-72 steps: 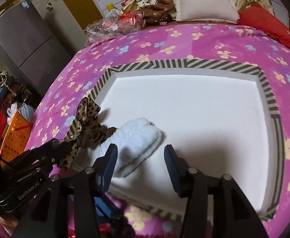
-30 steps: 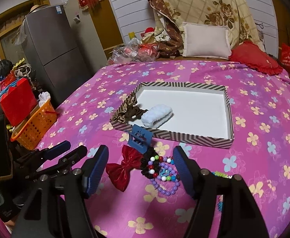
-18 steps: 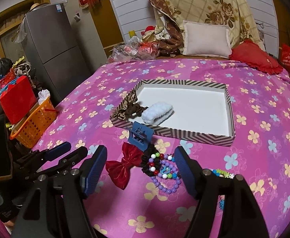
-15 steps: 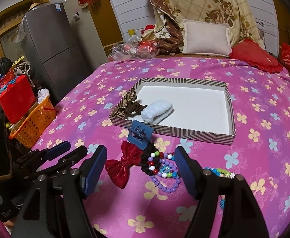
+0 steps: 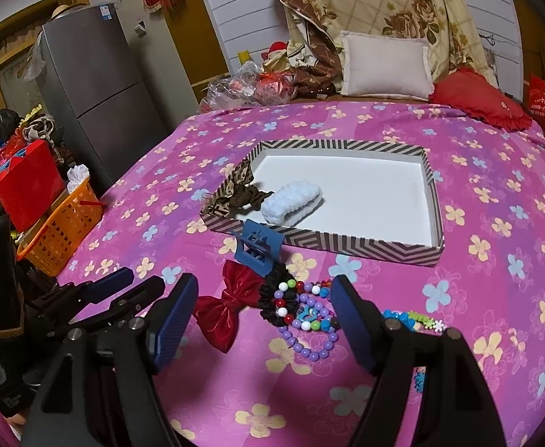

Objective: Organize jewelry
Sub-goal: 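Lift both tools out of the box back over the accessory pile, then grasp the blue claw clip with the right tool while the left tool moves toward the red bow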

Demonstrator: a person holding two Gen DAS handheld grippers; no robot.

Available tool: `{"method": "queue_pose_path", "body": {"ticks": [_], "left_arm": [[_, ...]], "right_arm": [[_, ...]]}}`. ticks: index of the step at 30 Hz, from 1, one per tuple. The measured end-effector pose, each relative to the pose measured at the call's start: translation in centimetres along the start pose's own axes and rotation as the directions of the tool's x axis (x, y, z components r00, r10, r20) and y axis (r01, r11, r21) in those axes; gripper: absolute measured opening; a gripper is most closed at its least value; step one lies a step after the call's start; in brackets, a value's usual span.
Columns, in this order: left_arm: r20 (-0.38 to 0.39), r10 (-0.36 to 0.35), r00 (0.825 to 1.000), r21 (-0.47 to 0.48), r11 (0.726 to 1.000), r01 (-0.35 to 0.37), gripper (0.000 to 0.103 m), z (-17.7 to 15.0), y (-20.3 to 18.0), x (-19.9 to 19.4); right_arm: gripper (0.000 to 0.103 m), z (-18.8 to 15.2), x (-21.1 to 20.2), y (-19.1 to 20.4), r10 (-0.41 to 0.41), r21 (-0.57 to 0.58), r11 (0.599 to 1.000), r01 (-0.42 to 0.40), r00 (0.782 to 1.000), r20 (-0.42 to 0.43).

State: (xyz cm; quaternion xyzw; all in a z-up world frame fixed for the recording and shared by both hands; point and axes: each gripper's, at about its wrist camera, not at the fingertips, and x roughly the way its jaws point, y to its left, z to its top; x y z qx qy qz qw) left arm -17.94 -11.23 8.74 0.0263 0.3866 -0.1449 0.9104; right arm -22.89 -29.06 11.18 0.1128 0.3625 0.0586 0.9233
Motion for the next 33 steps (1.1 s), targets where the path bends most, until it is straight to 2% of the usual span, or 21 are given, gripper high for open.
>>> {"method": "queue_pose_path", "body": {"ticks": [4, 8, 14, 25, 33], "left_arm": [[-0.016, -0.016, 1.000, -0.019, 1.000, 0.016, 0.041, -0.2, 0.5, 0.5], [-0.045, -0.070, 0.997, -0.045, 0.997, 0.068, 0.043, -0.3, 0.9, 1.1], [-0.075, -0.168, 0.983, -0.081, 0.983, 0.162, 0.050, -0.6, 0.7, 2.2], [-0.154, -0.201, 0.967, -0.058, 0.979, 0.194, 0.051, -0.9, -1.0, 5.5], [-0.167, -0.199, 0.966, -0.078, 0.979, 0.189, 0.051, -1.0, -0.7, 6.6]], "right_arm": [[0.077, -0.1, 0.3, -0.4, -0.005, 0.008, 1.000, 0.005, 1.000, -0.005], [0.078, -0.2, 0.6, -0.7, -0.009, 0.017, 1.000, 0.009, 1.000, -0.011], [0.078, -0.3, 1.2, -1.2, -0.011, 0.028, 1.000, 0.011, 1.000, -0.023], [0.078, 0.4, 3.1, -1.3, -0.004, -0.007, 1.000, 0.004, 0.999, -0.044], [0.078, 1.9, 7.3, -1.3, 0.025, -0.069, 0.997, -0.031, 0.995, -0.092]]}}
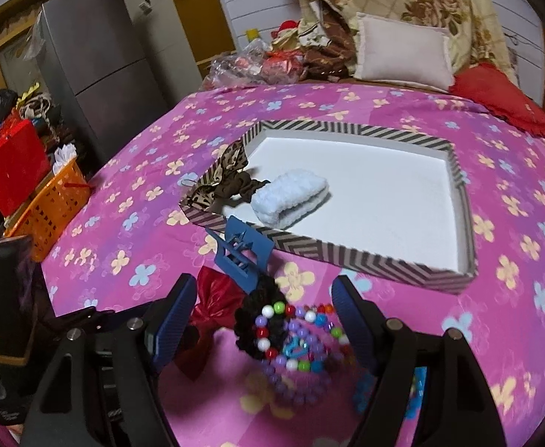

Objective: Organize jewelry
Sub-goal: 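Grasp the blue claw clip with the right tool while the left tool moves toward the red bow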

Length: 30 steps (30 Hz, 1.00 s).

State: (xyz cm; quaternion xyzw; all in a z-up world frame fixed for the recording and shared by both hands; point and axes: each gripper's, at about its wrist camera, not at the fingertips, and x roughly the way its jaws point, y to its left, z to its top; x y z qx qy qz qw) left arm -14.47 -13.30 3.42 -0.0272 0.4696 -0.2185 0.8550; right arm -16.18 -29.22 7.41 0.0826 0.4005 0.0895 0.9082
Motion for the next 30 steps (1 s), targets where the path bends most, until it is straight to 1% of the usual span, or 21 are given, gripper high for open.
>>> {"method": "queue_pose_path", "body": {"ticks": [4, 10, 13, 16, 18, 19, 21, 23, 24, 26, 27, 28, 29, 30], "left_arm": [[-0.003, -0.006, 1.000, -0.006, 1.000, 0.006, 0.051, 0.0, 0.2, 0.4], [0.000, -0.013, 1.000, -0.015, 1.000, 0.013, 0.051, 0.0, 0.2, 0.6], [0.001, -0.016, 1.000, -0.017, 1.000, 0.016, 0.051, 0.0, 0.4, 0.7], [-0.003, -0.019, 1.000, -0.025, 1.000, 0.019, 0.051, 0.1, 0.5, 1.0], [-0.008, -0.021, 1.000, -0.031, 0.999, 0.020, 0.051, 0.2, 0.7, 1.2], [-0.010, -0.023, 1.000, -0.036, 0.999, 0.022, 0.051, 0.3, 0.7, 1.4], [-0.012, -0.026, 1.000, -0.046, 0.999, 0.025, 0.051, 0.4, 0.9, 1.6], [-0.011, -0.030, 0.999, -0.052, 0.998, 0.030, 0.050, 0.6, 1.0, 1.7], [-0.006, -0.036, 0.999, -0.057, 0.998, 0.036, 0.048, 0.6, 1.0, 1.8], [-0.005, -0.037, 0.999, -0.058, 0.998, 0.036, 0.029, 0.7, 1.1, 1.9], [-0.005, -0.039, 0.999, -0.059, 0.998, 0.038, 0.025, 0.7, 1.2, 2.0], [0.003, -0.050, 0.999, -0.063, 0.997, 0.050, 0.018, 0.7, 1.3, 1.9], [0.013, -0.046, 0.999, -0.063, 0.997, 0.046, 0.011, 0.7, 1.4, 1.7], [0.021, -0.034, 0.999, -0.056, 0.998, 0.035, 0.008, 0.8, 1.4, 1.6]], "right_arm": [[0.078, 0.1, 1.6, 0.2, 0.030, -0.029, 0.999, -0.031, 0.999, -0.030], [0.078, 0.5, 3.5, 0.3, 0.077, -0.042, 0.996, -0.079, 0.996, -0.050], [0.075, 0.9, 4.4, 0.4, 0.096, -0.049, 0.994, -0.099, 0.994, -0.057], [0.069, 1.3, 5.3, 0.6, 0.125, -0.064, 0.990, -0.129, 0.990, -0.065], [0.059, 1.5, 6.1, 0.6, 0.135, -0.066, 0.988, -0.140, 0.988, -0.081], [0.056, 1.6, 6.4, 0.6, 0.141, -0.061, 0.987, -0.147, 0.986, -0.086], [0.042, 1.7, 6.9, 0.4, 0.160, -0.046, 0.985, -0.164, 0.983, -0.087], [0.040, 1.8, 7.0, 0.4, 0.179, -0.036, 0.983, -0.183, 0.981, -0.080], [0.038, 1.8, 7.0, 0.6, 0.182, -0.038, 0.982, -0.186, 0.980, -0.078], [0.036, 1.7, 7.0, 0.9, 0.184, -0.046, 0.981, -0.188, 0.980, -0.076], [0.035, 1.6, 6.9, 0.9, 0.186, -0.050, 0.981, -0.190, 0.980, -0.072], [0.035, 1.5, 6.7, 1.0, 0.190, -0.049, 0.980, -0.193, 0.980, -0.065], [0.033, 1.5, 6.5, 0.9, 0.195, -0.046, 0.979, -0.198, 0.979, -0.062], [0.032, 1.5, 6.3, 0.9, 0.196, -0.043, 0.979, -0.199, 0.979, -0.059]]}}
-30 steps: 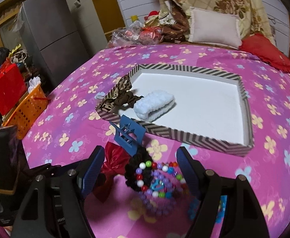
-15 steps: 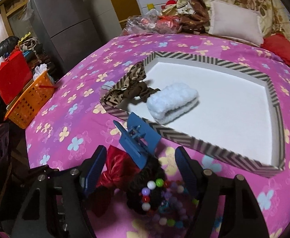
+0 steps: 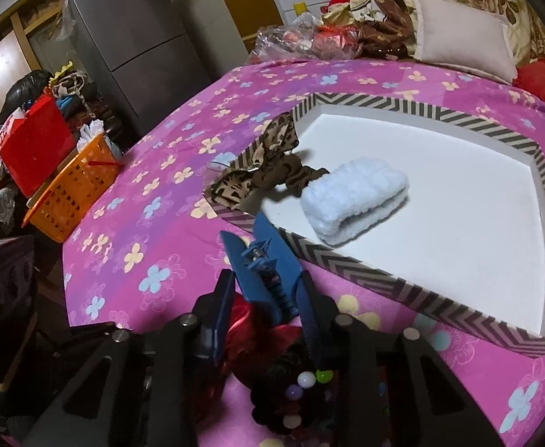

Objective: Organize jewelry
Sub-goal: 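Grasp the blue claw clip with the right tool while the left tool moves toward the red bow, then close the left tool on the red satin bow while the right tool lifts the blue clip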

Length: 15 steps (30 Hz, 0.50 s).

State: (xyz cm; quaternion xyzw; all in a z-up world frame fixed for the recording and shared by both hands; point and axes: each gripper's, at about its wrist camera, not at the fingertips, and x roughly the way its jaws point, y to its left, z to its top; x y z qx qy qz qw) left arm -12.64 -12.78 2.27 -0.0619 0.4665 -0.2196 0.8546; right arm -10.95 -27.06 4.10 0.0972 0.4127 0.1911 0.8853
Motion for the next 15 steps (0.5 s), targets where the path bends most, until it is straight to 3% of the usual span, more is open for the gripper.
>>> {"method": "queue_pose_path", "body": {"ticks": [3, 7, 10, 15], "left_arm": [[0.036, 0.025, 0.999, 0.034, 0.999, -0.026, 0.001, -0.1, 0.0, -1.0], [0.058, 0.025, 0.998, 0.066, 0.997, -0.029, 0.001, -0.1, 0.1, -2.2], [0.057, -0.013, 0.998, 0.077, 0.997, 0.008, 0.001, -0.2, 0.0, -2.8], [0.065, 0.008, 0.998, 0.114, 0.993, -0.016, 0.001, -0.7, -0.3, -3.5]], "right_arm": [[0.031, 0.0, -1.1, 0.0, 0.001, 0.010, 1.000, -0.002, 1.000, 0.022], [0.030, 0.3, -2.9, 0.0, 0.011, 0.015, 1.000, -0.012, 0.998, 0.057], [0.029, 0.4, -3.9, 0.1, 0.004, 0.013, 1.000, -0.005, 0.997, 0.076], [0.029, 0.0, -4.2, 0.2, -0.022, 0.007, 1.000, 0.021, 0.998, 0.062]]}}
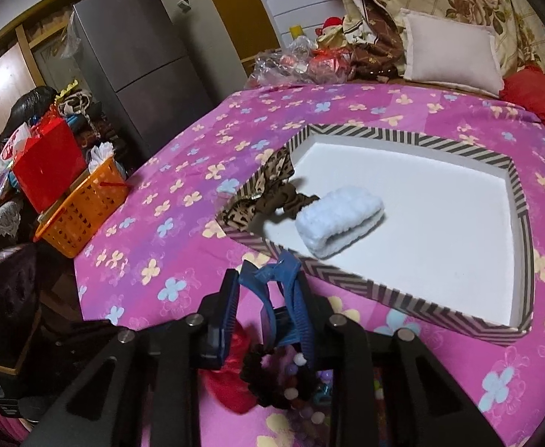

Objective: Organize jewelry
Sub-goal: 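Close the left tool on the red satin bow while the right tool lifts the blue clip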

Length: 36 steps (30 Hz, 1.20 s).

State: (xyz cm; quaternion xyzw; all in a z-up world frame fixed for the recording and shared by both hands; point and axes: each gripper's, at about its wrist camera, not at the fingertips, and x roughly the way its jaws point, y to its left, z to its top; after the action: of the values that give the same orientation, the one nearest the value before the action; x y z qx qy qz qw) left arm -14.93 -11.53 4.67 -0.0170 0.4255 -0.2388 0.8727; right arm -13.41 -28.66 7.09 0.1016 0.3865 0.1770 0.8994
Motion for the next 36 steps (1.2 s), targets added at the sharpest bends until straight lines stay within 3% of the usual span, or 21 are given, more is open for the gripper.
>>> {"method": "queue_pose_path", "body": {"ticks": [10, 12, 14, 17, 21, 24, 25, 26, 29, 36], "left_arm": [[-0.014, 0.008, 1.000, -0.005, 1.000, -0.009, 0.001, -0.5, 0.8, -0.2], [-0.031, -0.012, 0.999, 0.003, 1.000, 0.012, 0.009, -0.8, 0.8, -0.1], [-0.046, -0.026, 0.999, 0.011, 1.000, 0.026, 0.034, -1.0, 0.8, -0.1], [-0.057, -0.048, 0.997, 0.043, 0.998, 0.050, 0.046, -1.5, 0.6, -0.2], [-0.089, -0.076, 0.993, 0.091, 0.992, 0.085, 0.053, -2.0, -0.1, 0.0], [-0.110, -0.045, 0.993, 0.136, 0.989, 0.060, 0.053, -2.5, -0.8, 0.6], [-0.106, -0.044, 0.993, 0.138, 0.989, 0.058, 0.044, -2.6, -0.8, 0.7], [-0.104, -0.037, 0.994, 0.141, 0.989, 0.051, 0.026, -2.7, -0.9, 0.8], [-0.092, -0.013, 0.996, 0.144, 0.989, 0.026, 0.006, -2.4, -0.8, 0.9], [-0.011, -0.003, 1.000, 0.129, 0.992, 0.005, 0.001, -0.4, -0.4, -0.9]], "right_arm": [[0.029, -0.3, -0.4, -0.8, -0.014, 0.027, 1.000, 0.014, 1.000, 0.004], [0.029, -0.5, -0.2, -0.9, -0.017, 0.029, 0.999, 0.018, 1.000, -0.005], [0.029, -0.7, 0.0, -1.0, -0.021, 0.031, 0.999, 0.021, 1.000, -0.011], [0.029, -1.0, 0.1, -1.1, -0.023, 0.033, 0.999, 0.023, 1.000, -0.018], [0.030, -1.1, 0.1, -1.3, -0.025, 0.038, 0.999, 0.025, 1.000, -0.016], [0.030, -1.1, 0.1, -1.3, -0.025, 0.041, 0.999, 0.025, 1.000, -0.015], [0.030, -1.1, 0.1, -1.3, -0.025, 0.040, 0.999, 0.026, 1.000, -0.016], [0.030, -1.1, 0.1, -1.3, -0.025, 0.039, 0.999, 0.025, 1.000, -0.016], [0.030, -0.9, 0.1, -1.3, -0.022, 0.037, 0.999, 0.023, 1.000, -0.018], [0.029, -0.1, -1.1, -0.5, -0.011, 0.018, 1.000, 0.010, 1.000, 0.025]]}}
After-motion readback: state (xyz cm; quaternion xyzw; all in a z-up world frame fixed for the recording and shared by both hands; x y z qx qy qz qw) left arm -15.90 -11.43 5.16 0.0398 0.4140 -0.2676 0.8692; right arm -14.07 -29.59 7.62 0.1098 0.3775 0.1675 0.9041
